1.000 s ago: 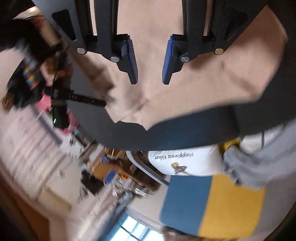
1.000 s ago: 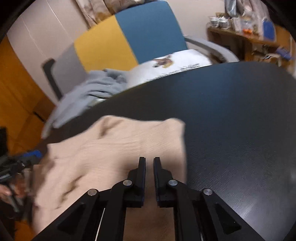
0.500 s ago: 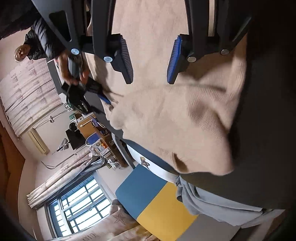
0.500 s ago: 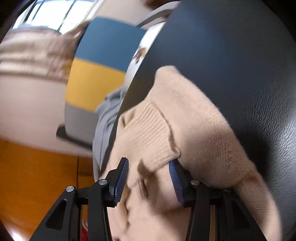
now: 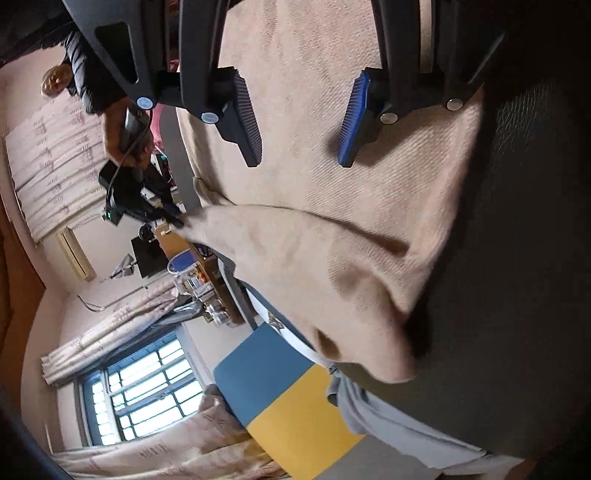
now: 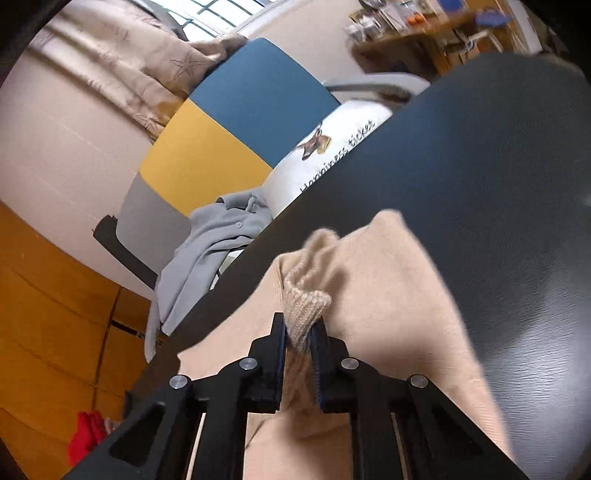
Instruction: Fold clothes
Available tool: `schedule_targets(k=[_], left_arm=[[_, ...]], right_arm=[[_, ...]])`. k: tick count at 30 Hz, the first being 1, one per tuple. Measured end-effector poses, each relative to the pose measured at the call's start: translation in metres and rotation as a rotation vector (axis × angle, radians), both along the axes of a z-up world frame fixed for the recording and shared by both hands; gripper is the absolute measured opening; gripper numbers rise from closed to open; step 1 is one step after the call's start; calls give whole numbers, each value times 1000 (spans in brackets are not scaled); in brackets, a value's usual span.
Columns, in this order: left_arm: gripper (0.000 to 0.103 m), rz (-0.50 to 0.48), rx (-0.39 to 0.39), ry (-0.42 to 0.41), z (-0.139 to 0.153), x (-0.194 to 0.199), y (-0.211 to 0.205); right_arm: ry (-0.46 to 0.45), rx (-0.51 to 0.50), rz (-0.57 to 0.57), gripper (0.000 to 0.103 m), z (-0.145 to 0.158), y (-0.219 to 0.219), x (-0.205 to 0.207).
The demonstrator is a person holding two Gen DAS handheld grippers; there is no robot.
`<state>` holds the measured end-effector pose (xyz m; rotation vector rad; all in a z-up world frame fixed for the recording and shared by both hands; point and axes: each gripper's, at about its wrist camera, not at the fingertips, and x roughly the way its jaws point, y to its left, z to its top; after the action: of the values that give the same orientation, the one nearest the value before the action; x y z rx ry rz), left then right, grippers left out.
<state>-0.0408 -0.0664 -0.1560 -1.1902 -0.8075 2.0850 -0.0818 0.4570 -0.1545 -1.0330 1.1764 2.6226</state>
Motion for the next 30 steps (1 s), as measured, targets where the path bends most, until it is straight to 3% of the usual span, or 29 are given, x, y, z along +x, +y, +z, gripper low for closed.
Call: schedule_targets(k=[5, 8, 9, 11, 12, 13, 15, 16, 18, 20, 22, 27, 30], left_arm=[[44, 32, 22, -34, -1, -6, -3], [44, 124, 60, -47, 0, -7, -17], [44, 162, 79, -53, 0, -6, -24], [44, 237, 119, -69, -2, -4, -39], [44, 265, 141, -75, -4, -3, -45], [44, 290, 165, -80, -6, -1, -50], [44, 340, 212, -91, -9, 2, -60], [45, 349, 213, -88, -10, 2, -61], [45, 346, 231, -97, -14, -3, -60], [44, 345, 277, -116, -18, -9, -57], [45, 343, 272, -120, -20, -14, -50], [48, 332, 192, -104, -22, -21, -33], [48, 359, 188, -89, -22, -23, -30]], right_arm=[[-79, -22, -51, 14, -32, 21, 8], [-157, 7, -90, 15, -52, 30, 9], [-146, -12, -103, 13, -56, 33, 14], [-122, 50, -113, 16, -48, 34, 23], [-112, 100, -106, 24, -41, 31, 24], [-92, 141, -69, 40, -32, 23, 24], [-48, 198, 44, 64, -16, 1, 21], [-33, 218, 111, 66, -12, -13, 18], [-19, 286, 259, 67, -6, -52, 10], [-21, 302, 385, 67, -7, -90, -1], [-24, 308, 505, 67, -8, -126, -12], [4, 157, 820, 67, 5, -207, -75], [-14, 174, 998, 67, 20, -261, -126]])
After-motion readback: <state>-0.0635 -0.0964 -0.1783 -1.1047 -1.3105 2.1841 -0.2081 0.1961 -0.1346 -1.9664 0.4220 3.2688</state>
